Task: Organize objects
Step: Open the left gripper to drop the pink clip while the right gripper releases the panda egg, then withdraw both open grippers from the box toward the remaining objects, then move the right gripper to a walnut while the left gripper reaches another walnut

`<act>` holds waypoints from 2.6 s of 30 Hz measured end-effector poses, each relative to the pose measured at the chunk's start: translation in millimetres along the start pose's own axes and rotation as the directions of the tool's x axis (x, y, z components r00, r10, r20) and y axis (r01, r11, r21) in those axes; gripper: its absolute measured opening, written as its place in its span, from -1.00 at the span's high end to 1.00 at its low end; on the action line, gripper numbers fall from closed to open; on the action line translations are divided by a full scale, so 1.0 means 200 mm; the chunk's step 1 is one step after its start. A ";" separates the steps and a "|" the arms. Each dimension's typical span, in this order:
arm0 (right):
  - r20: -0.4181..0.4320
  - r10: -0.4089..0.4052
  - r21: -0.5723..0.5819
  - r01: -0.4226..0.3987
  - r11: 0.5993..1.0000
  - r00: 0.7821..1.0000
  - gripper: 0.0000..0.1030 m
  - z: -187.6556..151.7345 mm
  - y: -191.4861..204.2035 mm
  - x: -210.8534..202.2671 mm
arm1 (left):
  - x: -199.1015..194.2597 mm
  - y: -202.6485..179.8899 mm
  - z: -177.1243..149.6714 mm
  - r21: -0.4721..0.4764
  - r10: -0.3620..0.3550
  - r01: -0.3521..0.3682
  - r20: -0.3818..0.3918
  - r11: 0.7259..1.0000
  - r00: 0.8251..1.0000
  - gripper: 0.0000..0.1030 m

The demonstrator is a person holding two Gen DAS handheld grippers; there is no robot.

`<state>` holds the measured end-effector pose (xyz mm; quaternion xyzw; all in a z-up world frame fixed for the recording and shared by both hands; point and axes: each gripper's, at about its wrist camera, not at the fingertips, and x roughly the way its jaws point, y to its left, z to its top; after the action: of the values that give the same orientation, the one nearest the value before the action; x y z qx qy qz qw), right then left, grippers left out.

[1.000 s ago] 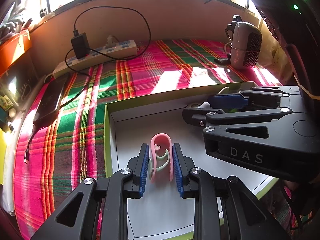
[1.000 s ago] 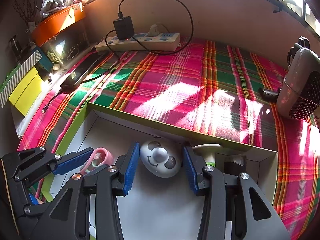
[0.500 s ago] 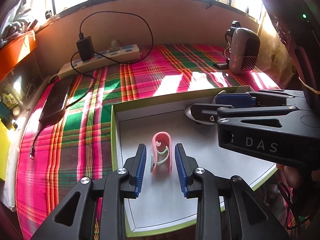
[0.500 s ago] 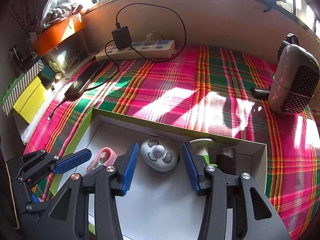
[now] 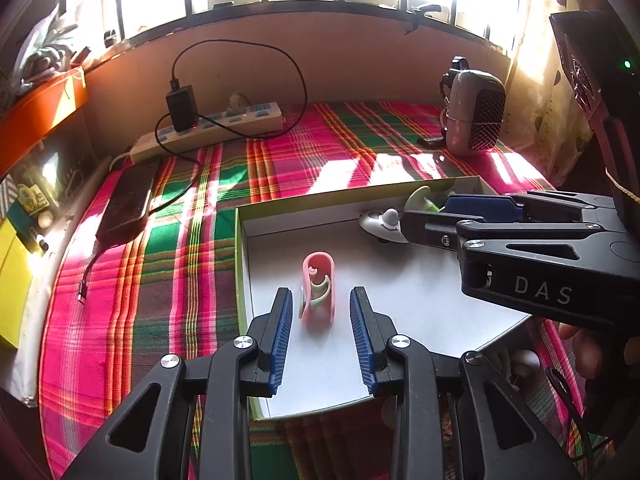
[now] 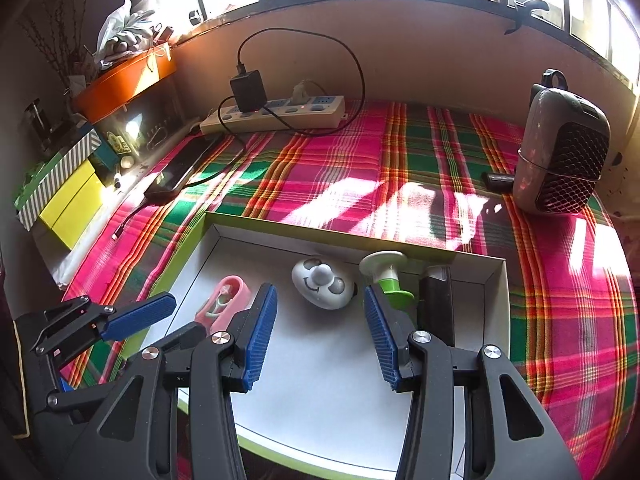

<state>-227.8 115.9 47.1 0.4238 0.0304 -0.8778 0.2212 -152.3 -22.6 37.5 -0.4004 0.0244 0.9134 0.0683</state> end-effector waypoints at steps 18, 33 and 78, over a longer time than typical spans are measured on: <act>0.065 -0.055 0.031 0.053 0.998 0.996 0.09 -0.27 0.02 -0.29 | -0.23 -0.02 -0.17 -0.030 -0.015 0.016 0.044 0.999 0.999 0.46; 0.065 -0.051 -0.057 0.054 0.997 0.997 0.09 -0.61 0.21 -0.42 | -0.30 0.04 -0.35 -0.090 -0.035 0.038 0.032 0.995 0.999 0.46; 0.027 -0.058 -0.042 0.059 0.997 0.998 0.40 -0.77 0.18 -0.39 | -0.24 -0.14 -0.39 -0.068 -0.193 0.189 -0.046 0.980 0.980 0.39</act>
<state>-57.9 149.3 12.4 0.4066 0.0589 -0.8884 0.2047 -59.9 -7.6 20.4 -0.4267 -0.0411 0.8921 0.1425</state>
